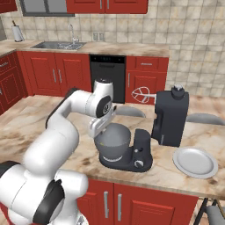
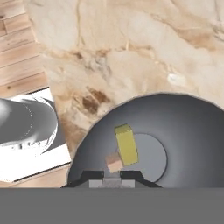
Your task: Add butter and sugar cubes to the stand mixer bowl and then turn on the stand mixer to begin making frosting.
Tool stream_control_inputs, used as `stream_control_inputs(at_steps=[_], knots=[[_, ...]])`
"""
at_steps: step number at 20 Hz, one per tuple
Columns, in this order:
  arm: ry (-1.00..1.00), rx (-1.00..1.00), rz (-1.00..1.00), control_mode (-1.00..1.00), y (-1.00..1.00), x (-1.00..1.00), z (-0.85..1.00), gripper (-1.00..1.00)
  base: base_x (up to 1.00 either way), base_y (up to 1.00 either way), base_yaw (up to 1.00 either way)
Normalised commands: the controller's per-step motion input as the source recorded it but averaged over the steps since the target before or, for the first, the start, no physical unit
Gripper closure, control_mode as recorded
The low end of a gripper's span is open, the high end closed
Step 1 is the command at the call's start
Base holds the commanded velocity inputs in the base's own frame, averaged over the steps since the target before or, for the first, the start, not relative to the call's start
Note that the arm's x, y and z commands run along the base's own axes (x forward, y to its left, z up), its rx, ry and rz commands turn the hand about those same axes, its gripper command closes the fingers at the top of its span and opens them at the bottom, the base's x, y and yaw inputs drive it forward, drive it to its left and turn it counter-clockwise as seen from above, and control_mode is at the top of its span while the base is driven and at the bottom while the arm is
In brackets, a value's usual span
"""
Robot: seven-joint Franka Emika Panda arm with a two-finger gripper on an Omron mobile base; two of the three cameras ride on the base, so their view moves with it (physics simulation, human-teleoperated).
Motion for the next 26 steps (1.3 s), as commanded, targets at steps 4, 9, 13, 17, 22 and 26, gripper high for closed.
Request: stream_control_inputs(at_steps=[4,9,13,17,22,26], knots=[[0.07,0.00,0.00,-1.00,-0.03,0.18,-0.35,1.00,0.00,0.00,0.00],[0.05,0.00,0.00,-1.00,-0.03,0.05,-0.27,1.00,0.00,0.00,0.00],[0.05,0.00,0.00,-1.00,-0.03,0.08,-0.26,1.00,0.00,0.00,0.00],[0.05,0.00,0.00,-1.00,0.00,0.07,-0.25,1.00,0.00,0.00,0.00],[0.01,0.00,0.00,-1.00,0.00,0.01,-0.19,-1.00,0.00,0.00,0.00],[0.00,0.00,0.00,-1.00,0.00,0.00,-0.02,-1.00,0.00,0.00,0.00]])
